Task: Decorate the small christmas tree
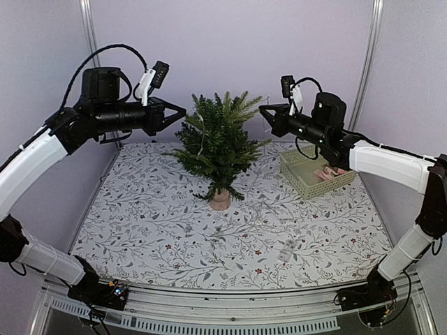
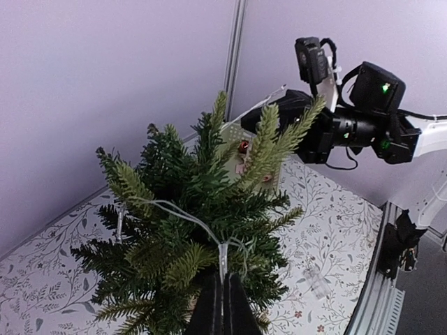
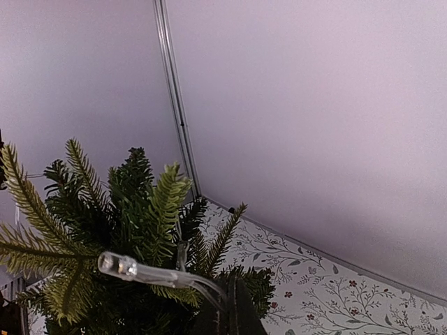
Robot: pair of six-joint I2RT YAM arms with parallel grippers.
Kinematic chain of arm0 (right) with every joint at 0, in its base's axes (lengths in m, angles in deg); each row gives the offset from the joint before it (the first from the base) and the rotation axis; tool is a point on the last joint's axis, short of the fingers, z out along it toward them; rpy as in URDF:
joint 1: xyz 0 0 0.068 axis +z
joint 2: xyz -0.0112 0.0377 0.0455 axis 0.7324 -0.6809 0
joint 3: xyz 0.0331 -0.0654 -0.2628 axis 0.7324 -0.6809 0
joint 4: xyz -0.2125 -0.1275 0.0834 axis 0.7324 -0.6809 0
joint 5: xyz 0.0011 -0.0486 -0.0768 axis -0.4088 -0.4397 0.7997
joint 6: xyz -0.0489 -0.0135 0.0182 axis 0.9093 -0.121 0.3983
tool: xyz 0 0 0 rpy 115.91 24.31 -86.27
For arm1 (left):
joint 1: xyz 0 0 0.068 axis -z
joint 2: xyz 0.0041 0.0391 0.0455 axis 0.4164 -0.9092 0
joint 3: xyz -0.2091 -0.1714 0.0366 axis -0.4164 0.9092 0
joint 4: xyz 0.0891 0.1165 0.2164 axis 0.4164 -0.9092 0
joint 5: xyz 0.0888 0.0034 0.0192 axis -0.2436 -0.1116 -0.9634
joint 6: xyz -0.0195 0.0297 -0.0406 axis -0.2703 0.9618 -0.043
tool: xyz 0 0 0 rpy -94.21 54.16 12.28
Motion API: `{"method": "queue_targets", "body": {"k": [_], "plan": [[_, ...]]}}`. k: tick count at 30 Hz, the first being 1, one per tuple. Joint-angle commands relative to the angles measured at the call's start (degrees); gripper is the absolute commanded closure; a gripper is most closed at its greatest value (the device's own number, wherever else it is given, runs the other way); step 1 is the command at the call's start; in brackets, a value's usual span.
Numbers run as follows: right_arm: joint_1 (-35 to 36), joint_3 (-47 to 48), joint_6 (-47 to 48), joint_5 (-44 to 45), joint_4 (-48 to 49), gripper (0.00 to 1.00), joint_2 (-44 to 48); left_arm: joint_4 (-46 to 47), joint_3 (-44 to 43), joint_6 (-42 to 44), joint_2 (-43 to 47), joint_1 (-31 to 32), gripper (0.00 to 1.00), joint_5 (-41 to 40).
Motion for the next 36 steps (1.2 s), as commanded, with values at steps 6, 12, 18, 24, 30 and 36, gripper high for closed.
{"method": "queue_targets", "body": {"k": [6,12,18,24,30,36], "plan": [[0.0,0.2,0.2,-1.5,0.8,1.00,1.7,-3.6,1.3,1.2,-4.2,2.1,1.00,-6.9],[0.5,-0.6,0.2,-2.5,0.5,1.00,2.4,-3.6,2.3,1.7,-5.5,2.2,1.00,-9.0],[1.2,-2.7,-0.1,-3.7,0.4,0.96,3.0,-2.2,4.0,2.7,-4.7,2.2,1.00,-11.1],[1.2,-6.3,-0.1,-2.2,0.2,0.81,5.6,-1.4,4.5,3.8,-3.2,1.5,0.84,-11.5],[0.8,-9.5,-0.7,-1.7,0.1,0.56,9.1,-1.0,5.0,4.0,-2.1,0.4,0.68,-10.9],[0.2,-13.3,-1.9,-1.3,0.1,0.31,13.0,-0.3,6.5,4.3,0.1,0.0,0.50,-9.9]]}}
